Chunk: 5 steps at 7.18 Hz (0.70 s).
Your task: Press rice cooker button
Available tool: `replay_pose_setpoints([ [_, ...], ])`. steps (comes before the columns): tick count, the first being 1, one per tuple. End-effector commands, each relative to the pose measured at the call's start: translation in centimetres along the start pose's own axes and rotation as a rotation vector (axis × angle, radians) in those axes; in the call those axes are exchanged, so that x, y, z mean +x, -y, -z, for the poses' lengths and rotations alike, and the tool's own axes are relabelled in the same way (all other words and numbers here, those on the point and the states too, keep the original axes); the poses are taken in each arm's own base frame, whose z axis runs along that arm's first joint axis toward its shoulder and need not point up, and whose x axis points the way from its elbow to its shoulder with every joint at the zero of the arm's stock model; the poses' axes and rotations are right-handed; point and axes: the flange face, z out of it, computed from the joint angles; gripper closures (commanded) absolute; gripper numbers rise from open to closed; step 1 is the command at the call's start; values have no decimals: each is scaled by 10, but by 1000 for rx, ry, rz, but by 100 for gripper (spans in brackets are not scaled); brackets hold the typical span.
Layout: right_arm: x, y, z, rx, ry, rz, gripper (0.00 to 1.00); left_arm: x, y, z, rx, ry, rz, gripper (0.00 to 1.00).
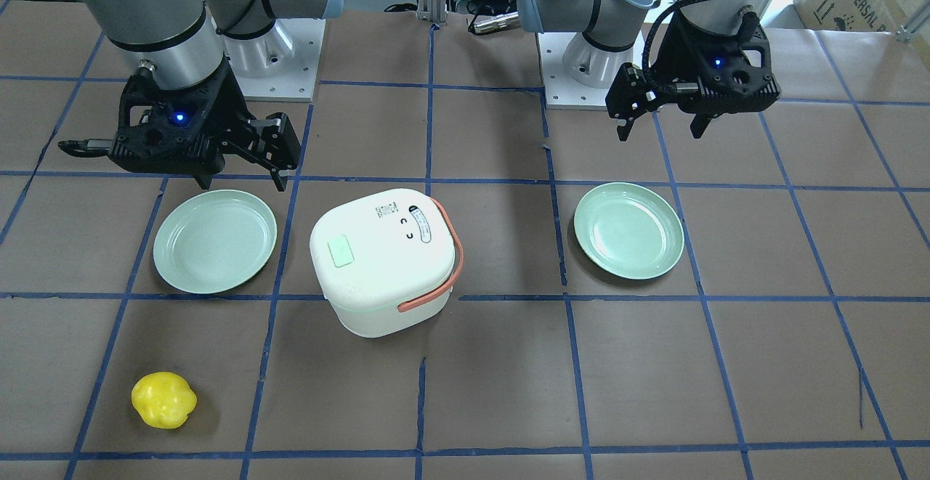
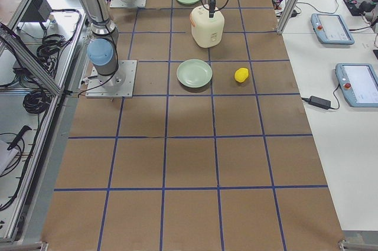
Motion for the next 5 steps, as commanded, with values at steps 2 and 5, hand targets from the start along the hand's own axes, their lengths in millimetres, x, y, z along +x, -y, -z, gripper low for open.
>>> replay_pose_setpoints([
  [2,0,0,1,1,1,0,10,0,0,0,0,0,2,0],
  [5,0,0,1,1,1,0,10,0,0,0,0,0,0,0],
])
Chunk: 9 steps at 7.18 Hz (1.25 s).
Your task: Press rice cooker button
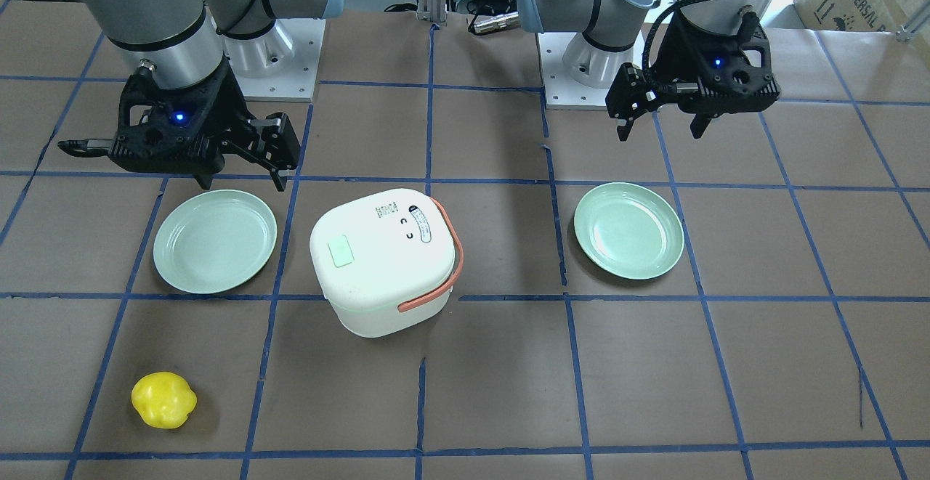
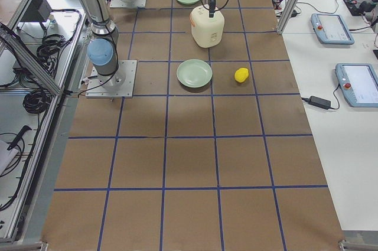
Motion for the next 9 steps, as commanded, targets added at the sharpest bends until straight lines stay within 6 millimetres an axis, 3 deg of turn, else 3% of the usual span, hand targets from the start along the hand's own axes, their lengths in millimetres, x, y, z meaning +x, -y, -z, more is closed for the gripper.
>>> replay_pose_setpoints([
  [1,0,0,1,2,0,0,10,0,0,0,0,0,0,0],
  [4,0,0,-1,-1,0,0,11,0,0,0,0,0,0,0],
  [5,0,0,-2,-3,3,0,18,0,0,0,0,0,0,0],
  [6,-1,0,-1,0,6,-2,78,0,0,0,0,0,0,0],
  [7,-4,0,-2,10,7,6,94,0,0,0,0,0,0,0],
  [8,-9,4,-4,38,18,24,96,0,0,0,0,0,0,0],
  [9,-26,3,-17,36,53,52,96,0,0,0,0,0,0,0],
])
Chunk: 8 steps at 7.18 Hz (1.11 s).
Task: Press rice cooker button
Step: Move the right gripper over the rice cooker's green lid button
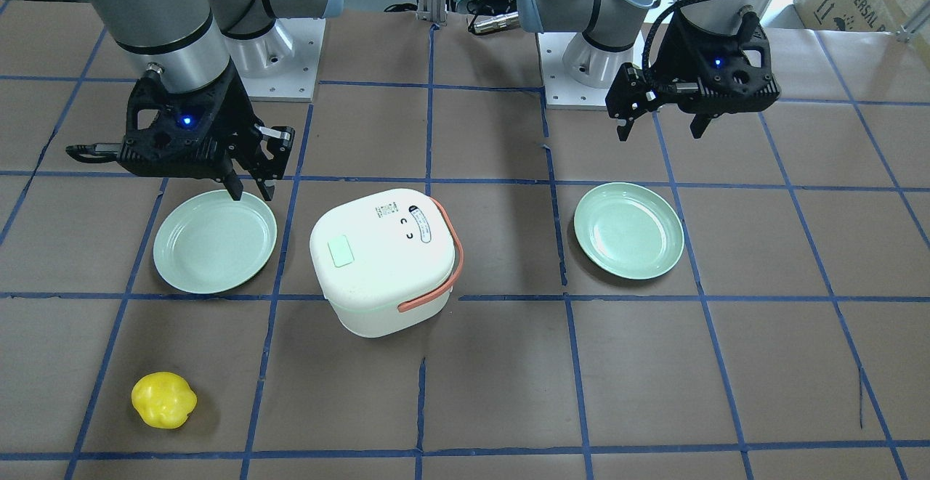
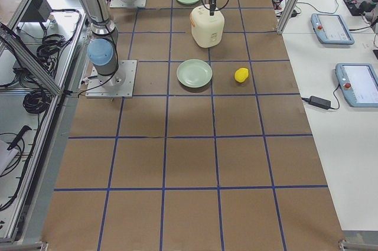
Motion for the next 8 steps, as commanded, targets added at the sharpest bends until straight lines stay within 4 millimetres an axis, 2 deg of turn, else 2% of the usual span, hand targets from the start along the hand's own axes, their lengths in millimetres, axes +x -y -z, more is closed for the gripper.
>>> replay_pose_setpoints([
  [1,-32,6,-22,35,37,58,96,0,0,0,0,0,0,0],
  [2,-41,11,-35,35,37,72,95,0,0,0,0,0,0,0],
  [5,-47,22,-64,5,36,81,95,0,0,0,0,0,0,0],
  [8,-59,27,-79,13,39,100,95,0,0,0,0,0,0,0],
])
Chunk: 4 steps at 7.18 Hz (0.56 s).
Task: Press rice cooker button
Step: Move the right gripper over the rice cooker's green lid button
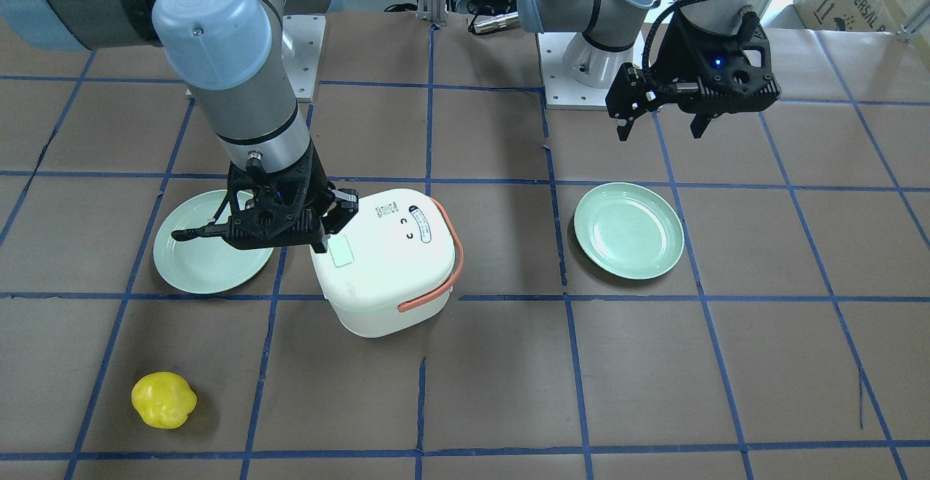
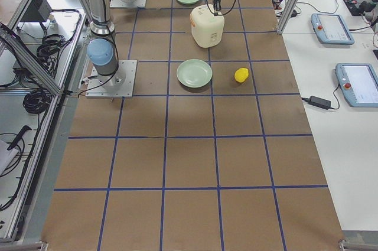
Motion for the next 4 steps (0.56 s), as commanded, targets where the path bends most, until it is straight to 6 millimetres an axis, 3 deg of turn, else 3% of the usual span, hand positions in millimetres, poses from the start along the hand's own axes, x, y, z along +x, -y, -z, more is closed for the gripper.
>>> replay_pose_setpoints([
  [1,-6,3,-8,4,1,10,95,0,0,0,0,0,0,0],
  [4,-7,1,-17,-6,0,14,95,0,0,0,0,0,0,0],
])
